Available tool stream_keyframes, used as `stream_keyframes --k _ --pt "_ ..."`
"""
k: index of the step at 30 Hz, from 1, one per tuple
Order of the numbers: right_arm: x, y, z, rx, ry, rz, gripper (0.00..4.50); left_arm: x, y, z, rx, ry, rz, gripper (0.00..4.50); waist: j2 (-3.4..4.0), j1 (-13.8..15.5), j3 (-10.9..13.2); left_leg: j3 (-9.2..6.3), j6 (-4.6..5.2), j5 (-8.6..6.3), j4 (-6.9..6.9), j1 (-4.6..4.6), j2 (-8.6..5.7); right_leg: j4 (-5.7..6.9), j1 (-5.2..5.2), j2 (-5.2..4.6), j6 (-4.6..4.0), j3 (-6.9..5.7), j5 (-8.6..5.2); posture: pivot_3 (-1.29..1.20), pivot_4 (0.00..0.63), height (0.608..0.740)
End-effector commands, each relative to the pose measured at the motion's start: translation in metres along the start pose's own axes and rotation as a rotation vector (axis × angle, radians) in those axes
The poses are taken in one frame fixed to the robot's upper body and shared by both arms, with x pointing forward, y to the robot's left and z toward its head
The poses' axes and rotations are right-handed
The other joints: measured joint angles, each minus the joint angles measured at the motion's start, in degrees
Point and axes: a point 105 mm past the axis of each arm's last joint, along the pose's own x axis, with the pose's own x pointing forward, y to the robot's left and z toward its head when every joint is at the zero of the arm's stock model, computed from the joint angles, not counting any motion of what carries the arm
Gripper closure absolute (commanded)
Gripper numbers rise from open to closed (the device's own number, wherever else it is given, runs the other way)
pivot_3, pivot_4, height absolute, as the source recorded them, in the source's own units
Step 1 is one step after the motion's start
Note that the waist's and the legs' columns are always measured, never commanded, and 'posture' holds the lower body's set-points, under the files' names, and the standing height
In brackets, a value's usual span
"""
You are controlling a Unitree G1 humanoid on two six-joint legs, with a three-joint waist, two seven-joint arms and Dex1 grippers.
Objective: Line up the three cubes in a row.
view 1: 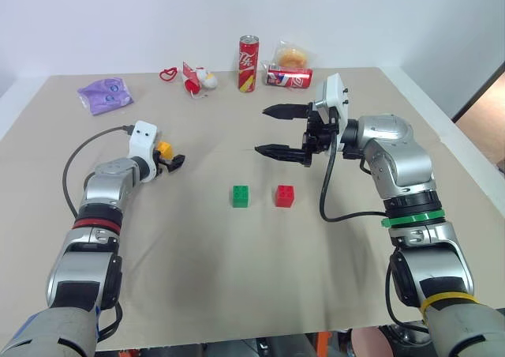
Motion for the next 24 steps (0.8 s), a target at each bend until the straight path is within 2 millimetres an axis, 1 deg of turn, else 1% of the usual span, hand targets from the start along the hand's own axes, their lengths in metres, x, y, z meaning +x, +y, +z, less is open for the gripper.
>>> stream_keyframes --k 1,5,6,7,9,10,13,14,19,21,24 --pt "-0.004 -0.004 0.013 -0.045 -0.025 -0.015 0.00 -0.003 0.002 0.017 0.020 -0.037 0.000 0.03 0.00 0.00 0.00 0.00 0.00 0.00 0.00 0.00 0.00 0.00 0.00 0.00 0.00 0.00 0.00 0.00 0.150 0.740" --pt "-0.004 -0.004 0.013 -0.043 -0.025 -0.015 0.00 -0.005 0.002 0.017 -0.018 -0.060 0.010 0.03 0.00 0.00 0.00 0.00 0.00 0.00 0.00 -0.03 0.00 -0.01 -0.02 0.00 0.00 0.00 0.00 0.00 0.150 0.740" --pt "-0.003 -0.004 0.012 -0.041 -0.025 -0.015 0.00 -0.006 0.003 0.016 -0.024 -0.064 0.018 0.58 0.00 0.00 0.00 0.00 0.00 0.00 -0.01 -0.03 0.00 -0.01 -0.02 0.00 0.00 0.00 0.00 0.00 0.150 0.740" --pt "-0.003 -0.004 0.012 -0.040 -0.025 -0.014 0.00 -0.006 0.003 0.015 -0.028 -0.065 0.023 0.85 0.00 0.00 0.00 0.00 0.00 0.00 -0.01 -0.02 0.00 -0.01 -0.02 0.00 0.00 0.00 0.00 0.00 0.150 0.740" --pt "-0.003 -0.004 0.012 -0.040 -0.023 -0.012 0.00 -0.007 0.000 0.013 -0.035 -0.065 0.006 1.60 0.00 -0.11 0.00 0.00 0.00 0.00 -0.01 -0.02 0.01 -0.01 -0.03 0.00 0.00 0.01 0.00 0.00 0.150 0.740" --pt "-0.002 -0.004 0.012 -0.041 -0.023 -0.011 0.00 -0.008 -0.001 0.011 -0.039 -0.061 -0.001 1.87 0.00 -0.12 0.00 0.01 0.00 0.00 -0.02 -0.02 0.02 -0.01 -0.03 0.00 0.00 0.01 0.00 0.00 0.150 0.740" --pt "-0.002 -0.004 0.013 -0.041 -0.024 -0.010 0.00 -0.009 -0.002 0.010 -0.040 -0.057 -0.009 2.96 0.00 -0.09 0.00 -0.01 0.00 0.00 -0.03 -0.02 0.02 -0.01 -0.03 0.01 -0.01 0.00 0.00 0.00 0.150 0.740" --pt "-0.002 -0.004 0.013 -0.041 -0.025 -0.010 0.00 -0.009 -0.002 0.011 -0.039 -0.058 -0.008 3.15 0.00 -0.08 0.00 -0.01 0.00 0.00 -0.02 -0.02 0.01 -0.01 -0.03 0.01 -0.01 0.00 0.00 0.00 0.150 0.740" --pt "-0.002 -0.005 0.014 -0.043 -0.025 -0.012 0.00 -0.010 -0.001 0.009 -0.009 -0.032 -0.010 3.11 0.00 -0.09 0.00 0.00 0.00 0.00 -0.02 -0.02 0.01 -0.01 -0.03 0.00 -0.01 0.01 0.00 0.00 0.150 0.740" --pt "-0.002 -0.005 0.013 -0.044 -0.025 -0.014 0.00 -0.010 -0.004 0.009 0.065 -0.011 -0.038 3.11 0.00 -0.12 0.00 0.00 0.00 0.00 -0.03 -0.01 0.01 -0.01 -0.03 0.01 -0.01 0.00 -0.01 0.00 0.150 0.740" --pt "-0.003 -0.005 0.014 -0.047 -0.022 -0.011 0.00 -0.015 -0.017 0.012 0.163 -0.024 -0.157 3.11 0.00 -0.15 0.00 0.01 0.00 0.00 -0.04 -0.01 0.01 -0.01 -0.04 0.01 -0.01 0.01 -0.01 0.00 0.150 0.740"
